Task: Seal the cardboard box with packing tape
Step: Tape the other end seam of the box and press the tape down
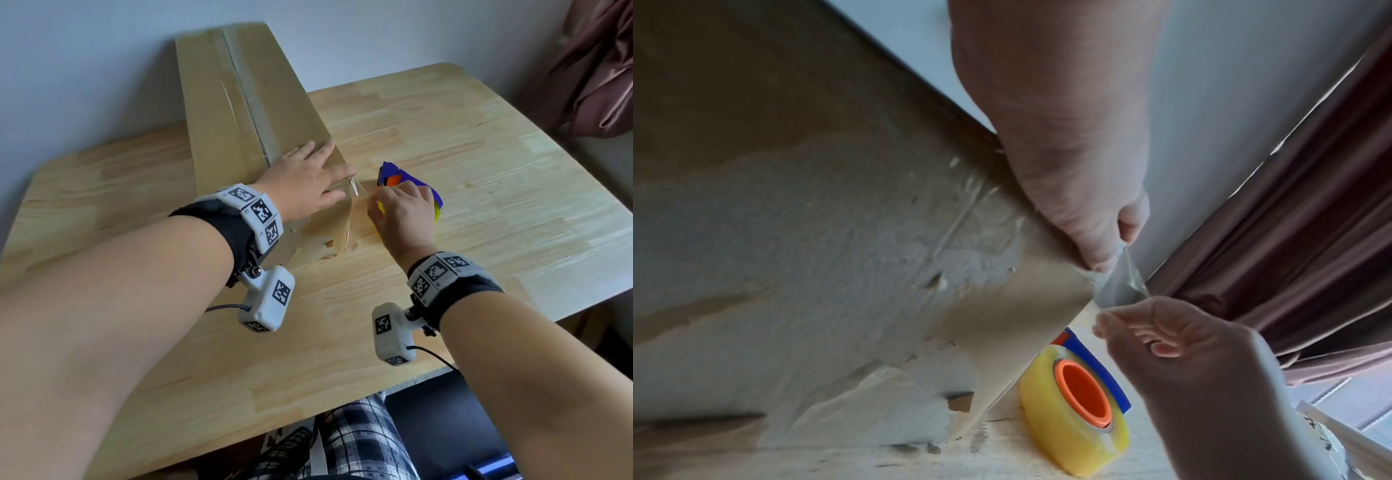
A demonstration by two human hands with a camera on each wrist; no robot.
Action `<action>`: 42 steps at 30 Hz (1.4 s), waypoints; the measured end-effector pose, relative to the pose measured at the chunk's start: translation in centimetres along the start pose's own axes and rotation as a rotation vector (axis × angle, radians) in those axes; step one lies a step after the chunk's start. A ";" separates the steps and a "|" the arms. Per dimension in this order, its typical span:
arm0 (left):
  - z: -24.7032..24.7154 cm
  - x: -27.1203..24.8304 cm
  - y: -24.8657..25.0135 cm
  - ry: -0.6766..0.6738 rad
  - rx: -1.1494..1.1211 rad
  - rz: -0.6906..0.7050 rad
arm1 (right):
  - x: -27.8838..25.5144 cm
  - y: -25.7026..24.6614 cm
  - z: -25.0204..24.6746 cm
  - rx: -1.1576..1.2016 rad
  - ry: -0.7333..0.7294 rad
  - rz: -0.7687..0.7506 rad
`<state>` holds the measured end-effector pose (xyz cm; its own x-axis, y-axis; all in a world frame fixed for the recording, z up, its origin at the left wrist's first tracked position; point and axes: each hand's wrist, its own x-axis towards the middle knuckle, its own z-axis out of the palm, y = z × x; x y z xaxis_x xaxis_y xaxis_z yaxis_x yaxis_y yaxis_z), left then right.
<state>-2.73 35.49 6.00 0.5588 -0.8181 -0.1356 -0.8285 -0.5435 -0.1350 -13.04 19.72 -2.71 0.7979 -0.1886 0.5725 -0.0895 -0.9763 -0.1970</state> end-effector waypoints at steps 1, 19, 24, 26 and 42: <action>-0.1 0.0 0.1 0.002 -0.001 -0.004 | -0.1 -0.3 0.2 0.014 0.004 0.018; 0.8 0.0 0.2 0.057 -0.049 -0.051 | -1.0 -0.4 -0.7 0.155 -0.210 -0.286; 0.6 0.3 1.0 0.115 -0.059 -0.117 | 0.1 0.6 -1.5 0.423 -0.256 0.087; 0.7 0.4 1.4 0.140 -0.045 -0.133 | 1.1 0.4 -2.0 0.503 -0.204 0.086; 1.1 -1.6 -0.3 0.131 -0.165 -0.148 | 7.7 0.0 -4.3 0.038 -0.272 -0.774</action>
<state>-3.33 37.11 5.20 0.6738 -0.7389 0.0035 -0.7388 -0.6736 0.0194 -9.49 17.85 5.15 0.7426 0.5739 0.3452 0.5619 -0.8144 0.1451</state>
